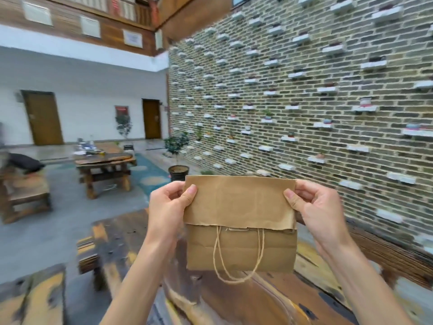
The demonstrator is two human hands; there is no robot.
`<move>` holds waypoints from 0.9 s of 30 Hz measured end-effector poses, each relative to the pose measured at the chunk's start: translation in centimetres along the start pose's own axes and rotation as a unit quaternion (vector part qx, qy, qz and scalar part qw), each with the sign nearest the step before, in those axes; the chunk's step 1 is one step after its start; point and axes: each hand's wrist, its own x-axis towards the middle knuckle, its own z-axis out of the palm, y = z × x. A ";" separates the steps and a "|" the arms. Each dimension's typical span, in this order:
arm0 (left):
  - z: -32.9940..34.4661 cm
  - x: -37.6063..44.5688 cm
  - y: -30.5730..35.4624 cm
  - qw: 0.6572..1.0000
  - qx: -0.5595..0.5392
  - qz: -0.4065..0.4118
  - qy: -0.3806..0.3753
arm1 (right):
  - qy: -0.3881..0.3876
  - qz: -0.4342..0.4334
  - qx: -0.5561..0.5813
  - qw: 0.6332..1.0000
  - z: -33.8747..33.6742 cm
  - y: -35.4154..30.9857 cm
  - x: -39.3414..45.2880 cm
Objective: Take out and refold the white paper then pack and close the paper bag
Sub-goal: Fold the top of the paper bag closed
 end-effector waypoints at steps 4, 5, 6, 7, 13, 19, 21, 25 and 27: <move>-5.4 -0.1 0.7 0.998 0.021 -0.001 0.055 | -0.051 0.001 0.038 0.998 5.6 0.6 0.4; -6.9 0.0 0.9 0.997 0.025 -0.001 0.070 | -0.065 0.003 0.044 0.997 7.2 0.8 0.5; -8.1 0.1 1.1 0.997 0.028 -0.003 0.079 | -0.074 0.005 0.051 0.996 8.4 1.0 0.7; -9.2 0.2 1.2 0.995 0.032 -0.005 0.090 | -0.083 0.007 0.059 0.995 9.8 1.2 0.9; -15.4 2.1 1.3 0.989 0.043 0.007 0.145 | -0.125 0.018 0.095 0.987 17.9 2.3 2.0; -20.4 5.7 1.1 0.983 0.052 0.015 0.173 | -0.150 0.014 0.111 0.982 24.9 3.2 4.1; -22.0 7.0 1.0 0.982 0.059 0.020 0.178 | -0.153 0.009 0.115 0.982 27.2 3.4 4.7; -25.5 9.6 0.5 0.980 0.063 0.023 0.185 | -0.153 0.009 0.119 0.981 31.7 3.9 5.8; -27.1 11.0 0.1 0.980 0.067 0.024 0.185 | -0.154 0.007 0.121 0.981 33.7 4.3 6.3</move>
